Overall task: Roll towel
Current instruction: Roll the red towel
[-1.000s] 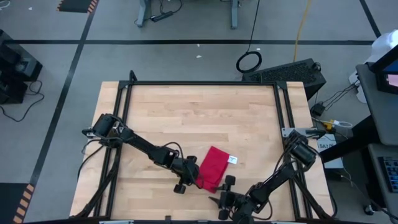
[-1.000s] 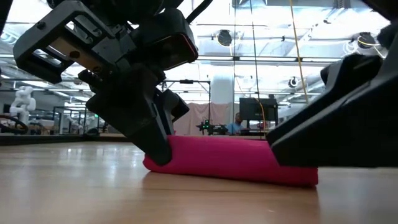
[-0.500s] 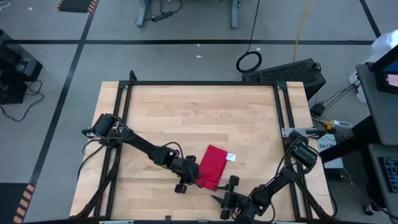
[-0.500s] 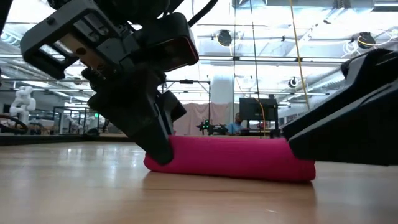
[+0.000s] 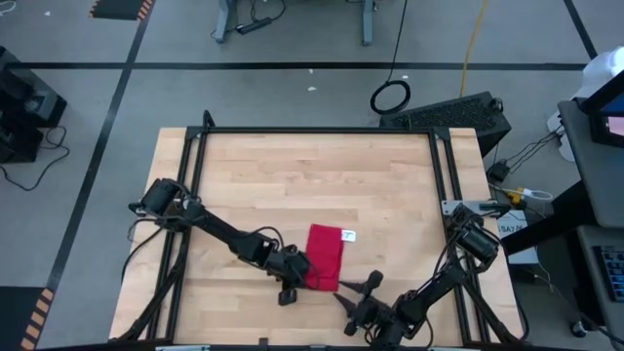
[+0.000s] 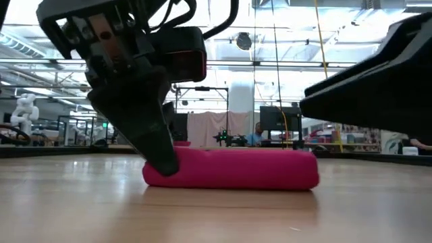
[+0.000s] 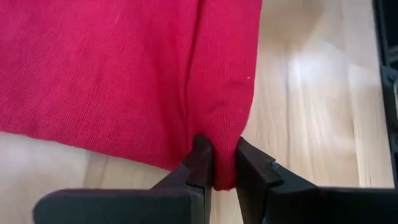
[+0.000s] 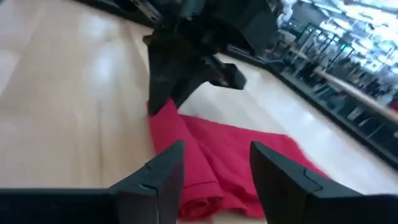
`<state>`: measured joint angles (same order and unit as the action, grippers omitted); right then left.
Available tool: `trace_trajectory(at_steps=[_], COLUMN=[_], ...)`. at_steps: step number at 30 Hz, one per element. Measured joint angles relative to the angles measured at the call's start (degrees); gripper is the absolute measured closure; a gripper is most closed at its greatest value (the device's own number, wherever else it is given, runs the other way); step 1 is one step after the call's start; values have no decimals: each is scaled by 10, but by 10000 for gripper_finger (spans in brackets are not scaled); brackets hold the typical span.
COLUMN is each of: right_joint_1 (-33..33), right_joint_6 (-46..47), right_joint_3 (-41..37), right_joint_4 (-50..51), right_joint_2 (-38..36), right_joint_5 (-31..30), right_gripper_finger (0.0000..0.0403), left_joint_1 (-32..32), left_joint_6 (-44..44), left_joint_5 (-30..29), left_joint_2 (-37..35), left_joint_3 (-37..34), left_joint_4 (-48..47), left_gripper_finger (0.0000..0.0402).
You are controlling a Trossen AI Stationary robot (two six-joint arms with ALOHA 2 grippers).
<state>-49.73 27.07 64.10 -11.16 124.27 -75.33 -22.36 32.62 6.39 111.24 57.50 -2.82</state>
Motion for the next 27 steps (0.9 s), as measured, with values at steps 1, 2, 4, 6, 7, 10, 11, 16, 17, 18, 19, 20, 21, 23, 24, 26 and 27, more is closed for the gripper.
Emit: trace_trajectory(at_steps=[1,2,4,6,7,10,11,16,17,18,19,20,21,23,24,26,27], right_joint_1=[2,7,21,40,49,66,69,74,74,73,71,70,69,69,69,69,70], right_joint_6=[-6,-7,13,49,54,34,19,-42,-39,-31,-24,-19,-15,-16,-23,-31,-39], right_joint_3=[0,0,0,-1,-1,0,0,0,0,0,0,0,0,-3,-8,-13,-16], right_joint_4=[4,9,29,46,47,39,37,85,106,127,146,163,173,171,163,134,121], right_joint_2=[-1,-2,-3,-3,-3,-6,-9,-44,-57,-71,-84,-94,-99,-99,-98,-90,-86], right_joint_5=[0,11,67,139,165,202,205,213,219,228,239,251,263,282,290,295,294], right_gripper_finger=[232,232,234,240,243,249,249,242,240,238,236,235,233,229,227,221,217], left_joint_1=[-2,-4,-9,-13,-14,-16,-17,-17,-17,-17,-16,-16,-16,-17,-17,-17,-17], left_joint_6=[16,31,62,87,91,95,95,89,87,85,81,75,74,73,73,70,70], left_joint_5=[-8,-14,-27,-36,-37,-37,-38,-39,-39,-39,-39,-40,-44,-49,-49,-49,-50], left_joint_2=[0,0,0,0,0,0,0,0,0,0,0,0,0,0,0,0,0], left_joint_3=[0,0,0,0,0,0,0,0,0,0,0,0,0,0,0,-1,-1], left_joint_4=[-3,-6,-7,-5,-5,-7,-7,-7,-7,-7,-7,-7,-7,-7,-5,-3,-2], left_gripper_finger=[350,350,350,350,350,350,350,350,350,350,350,350,350,350,350,350,350])
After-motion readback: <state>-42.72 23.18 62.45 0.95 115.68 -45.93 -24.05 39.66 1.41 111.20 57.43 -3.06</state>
